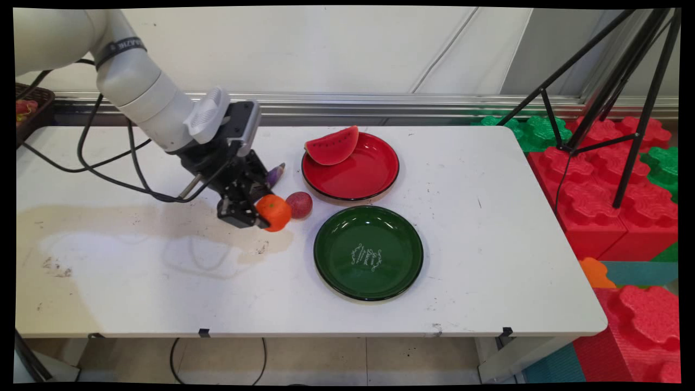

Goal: Place the picked object on the table

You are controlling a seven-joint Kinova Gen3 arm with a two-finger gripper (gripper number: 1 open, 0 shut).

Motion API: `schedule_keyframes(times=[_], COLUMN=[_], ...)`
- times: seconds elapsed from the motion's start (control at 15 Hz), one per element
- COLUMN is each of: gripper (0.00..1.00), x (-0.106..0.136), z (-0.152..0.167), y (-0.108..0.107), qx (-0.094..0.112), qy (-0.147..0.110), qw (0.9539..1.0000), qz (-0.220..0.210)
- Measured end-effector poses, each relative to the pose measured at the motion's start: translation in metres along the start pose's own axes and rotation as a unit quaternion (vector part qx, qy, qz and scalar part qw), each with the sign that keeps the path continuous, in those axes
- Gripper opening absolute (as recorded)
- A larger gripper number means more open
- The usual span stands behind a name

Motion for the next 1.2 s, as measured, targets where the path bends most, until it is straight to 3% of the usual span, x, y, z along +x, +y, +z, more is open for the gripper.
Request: schedule_keyframes(times=[0.2, 0.47, 0.93, 1.0, 1.2], gripper=[0.00, 0.00, 0.00, 1.00, 1.00], x=[-0.019, -0.041, -0.062, -0.065, -0.070], z=[0.008, 0.030, 0.050, 0.051, 0.051], y=[-0.006, -0.010, -0.011, -0.011, -0.012], qx=[0.000, -0.016, -0.035, -0.035, -0.034], qy=[-0.017, -0.034, -0.037, -0.036, -0.031], qw=[0.9998, 0.9985, 0.9960, 0.9957, 0.9951], qz=[-0.011, -0.040, -0.073, -0.078, -0.088])
